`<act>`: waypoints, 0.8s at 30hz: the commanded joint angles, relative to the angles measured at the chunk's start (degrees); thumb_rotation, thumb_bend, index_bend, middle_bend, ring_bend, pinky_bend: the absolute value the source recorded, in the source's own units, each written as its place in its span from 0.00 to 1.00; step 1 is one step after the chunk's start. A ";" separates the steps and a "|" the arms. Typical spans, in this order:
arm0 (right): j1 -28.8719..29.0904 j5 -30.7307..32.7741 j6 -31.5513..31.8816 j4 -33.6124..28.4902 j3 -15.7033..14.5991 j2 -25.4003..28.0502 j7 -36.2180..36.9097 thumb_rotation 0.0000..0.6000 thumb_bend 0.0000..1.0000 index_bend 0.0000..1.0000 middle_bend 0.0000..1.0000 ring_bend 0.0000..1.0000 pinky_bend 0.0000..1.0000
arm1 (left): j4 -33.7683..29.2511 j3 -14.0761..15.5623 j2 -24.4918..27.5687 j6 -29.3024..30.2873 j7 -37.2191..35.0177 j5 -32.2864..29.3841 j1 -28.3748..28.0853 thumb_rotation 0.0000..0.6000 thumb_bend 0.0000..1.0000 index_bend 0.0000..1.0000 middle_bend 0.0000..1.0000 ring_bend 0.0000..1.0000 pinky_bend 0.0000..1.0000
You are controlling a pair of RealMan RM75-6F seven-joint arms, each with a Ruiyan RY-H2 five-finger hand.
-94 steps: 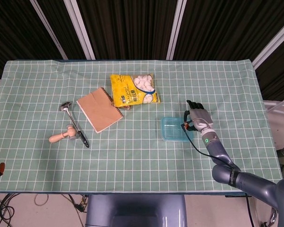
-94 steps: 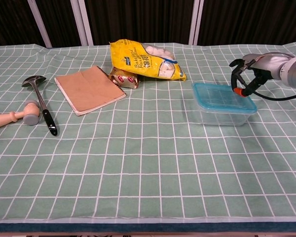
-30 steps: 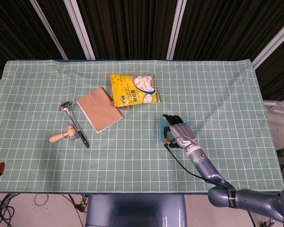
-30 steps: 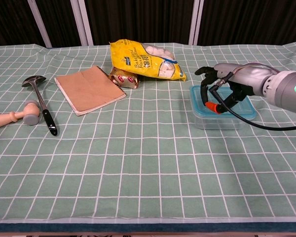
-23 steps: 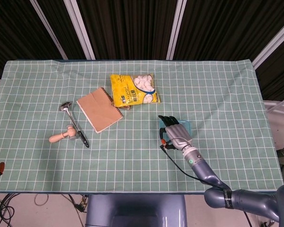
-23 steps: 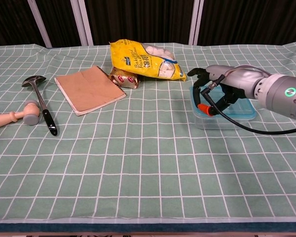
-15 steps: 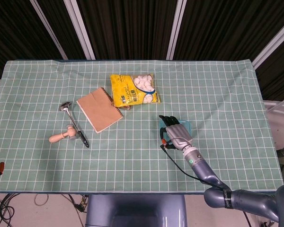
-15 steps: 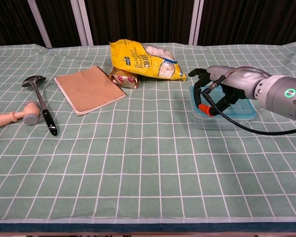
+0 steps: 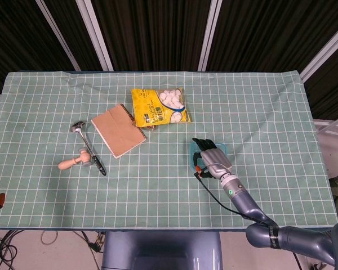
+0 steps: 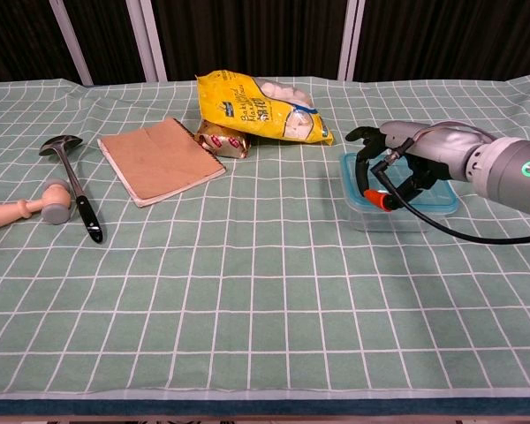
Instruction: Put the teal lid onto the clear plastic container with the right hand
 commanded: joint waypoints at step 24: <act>-0.31 0.31 -2.37 2.65 -0.27 -0.69 0.93 1.00 0.51 0.69 0.00 0.00 0.00 | -0.10 0.00 -0.08 0.02 0.35 -0.36 -0.07 1.00 0.33 0.06 0.00 0.00 0.00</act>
